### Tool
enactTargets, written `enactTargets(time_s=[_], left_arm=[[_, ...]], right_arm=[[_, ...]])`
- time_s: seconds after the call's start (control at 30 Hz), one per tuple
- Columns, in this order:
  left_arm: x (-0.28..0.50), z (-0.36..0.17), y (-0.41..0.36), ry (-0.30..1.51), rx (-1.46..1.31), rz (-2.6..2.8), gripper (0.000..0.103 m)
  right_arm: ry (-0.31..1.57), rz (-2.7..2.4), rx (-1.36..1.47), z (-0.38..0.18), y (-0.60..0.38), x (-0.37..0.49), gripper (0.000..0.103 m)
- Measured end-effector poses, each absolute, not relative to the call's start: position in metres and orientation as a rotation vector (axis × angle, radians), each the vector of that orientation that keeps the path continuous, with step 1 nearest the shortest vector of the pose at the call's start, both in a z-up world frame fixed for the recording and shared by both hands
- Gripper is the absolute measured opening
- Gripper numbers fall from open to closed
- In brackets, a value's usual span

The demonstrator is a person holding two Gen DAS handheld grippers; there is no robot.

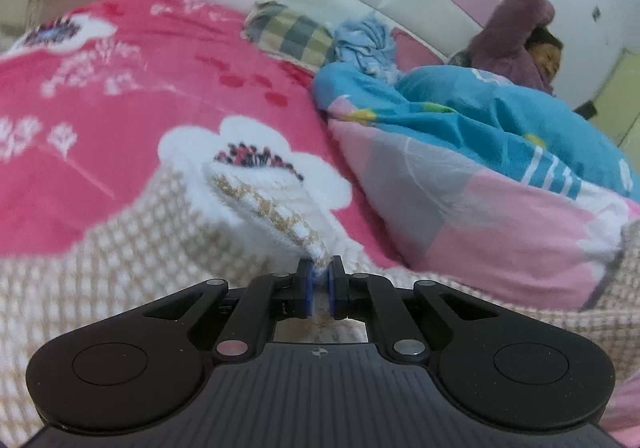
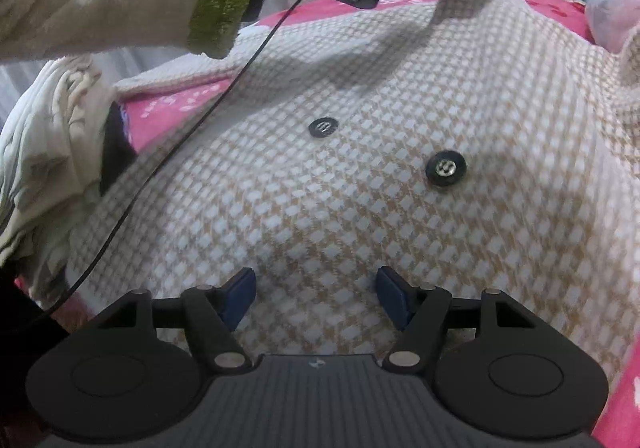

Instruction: Fold clothes

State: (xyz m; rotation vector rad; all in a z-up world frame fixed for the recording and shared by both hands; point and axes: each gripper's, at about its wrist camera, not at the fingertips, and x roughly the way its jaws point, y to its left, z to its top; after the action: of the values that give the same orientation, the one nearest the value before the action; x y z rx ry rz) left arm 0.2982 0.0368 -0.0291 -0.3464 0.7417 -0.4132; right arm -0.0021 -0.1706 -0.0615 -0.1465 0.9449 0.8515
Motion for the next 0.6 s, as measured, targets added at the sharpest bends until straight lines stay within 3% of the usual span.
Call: enactTargets(time_s=[0.3,0.5,0.6], left_arm=[[0.319,-0.084,0.044,0.893,-0.3,-0.312,0.013],[0.308,-0.061,0.059,0.936,-0.365,-0.309,0.028],[0.278,-0.046,0.074,0.935,-0.406,-0.337,0.031]], right_arm=[[0.991,0.858,-0.06,-0.065,-0.174,0.009,0.073],[1.001,0.818,-0.024,-0.053,-0.187,0.008,0.073],[0.988,0.786,0.014,-0.043,-0.201,0.003,0.073]])
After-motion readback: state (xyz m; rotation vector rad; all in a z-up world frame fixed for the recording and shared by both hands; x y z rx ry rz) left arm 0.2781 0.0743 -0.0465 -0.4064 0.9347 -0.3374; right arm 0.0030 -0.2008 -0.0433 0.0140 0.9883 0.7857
